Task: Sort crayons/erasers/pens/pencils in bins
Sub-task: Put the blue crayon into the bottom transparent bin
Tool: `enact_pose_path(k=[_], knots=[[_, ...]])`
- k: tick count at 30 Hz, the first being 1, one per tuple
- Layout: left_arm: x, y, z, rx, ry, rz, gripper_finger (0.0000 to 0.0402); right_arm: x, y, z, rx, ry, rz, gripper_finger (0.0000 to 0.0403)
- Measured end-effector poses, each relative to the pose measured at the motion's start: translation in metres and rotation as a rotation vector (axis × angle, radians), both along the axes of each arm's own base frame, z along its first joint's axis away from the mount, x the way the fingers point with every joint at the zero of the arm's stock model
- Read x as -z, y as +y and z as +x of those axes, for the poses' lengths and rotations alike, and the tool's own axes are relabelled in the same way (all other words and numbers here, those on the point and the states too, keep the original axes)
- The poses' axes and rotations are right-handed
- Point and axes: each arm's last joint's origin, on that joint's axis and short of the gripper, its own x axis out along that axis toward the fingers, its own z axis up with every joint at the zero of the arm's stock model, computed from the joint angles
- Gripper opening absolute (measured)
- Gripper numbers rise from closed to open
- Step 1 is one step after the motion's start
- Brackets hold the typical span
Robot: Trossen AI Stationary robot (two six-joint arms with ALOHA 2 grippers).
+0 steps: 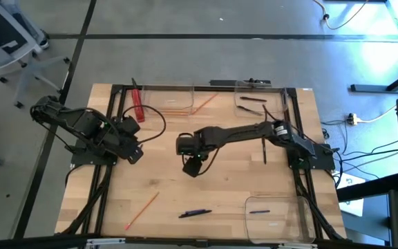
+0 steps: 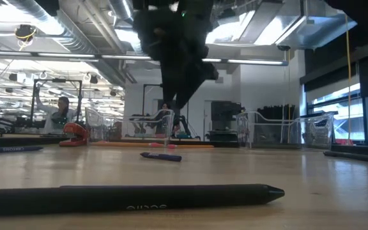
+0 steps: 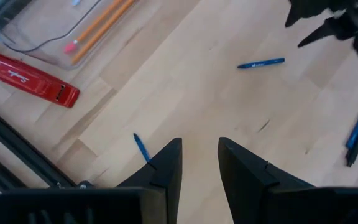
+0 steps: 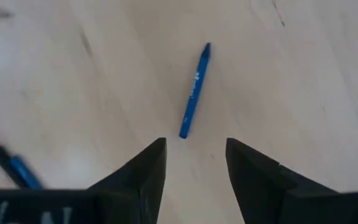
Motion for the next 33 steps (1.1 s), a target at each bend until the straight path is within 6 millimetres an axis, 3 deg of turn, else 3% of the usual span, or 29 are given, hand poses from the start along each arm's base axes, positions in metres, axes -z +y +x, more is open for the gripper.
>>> enact_pose_path(k=[14,26,33], knots=[[-0.001,-0.002,0.003,0.006,-0.038,0.002,0.0096,0.036,0.001,0.015,0.039,0.015,-0.020,0.0161],[-0.005,-0.021,0.007,0.265,-0.086,-0.015,0.0096,0.056,0.002,0.022,0.045,0.014,-0.069,0.0161],[-0.005,-0.027,0.006,0.294,-0.106,-0.021,0.0096,0.063,0.003,0.025,0.042,0.003,-0.068,0.0161]])
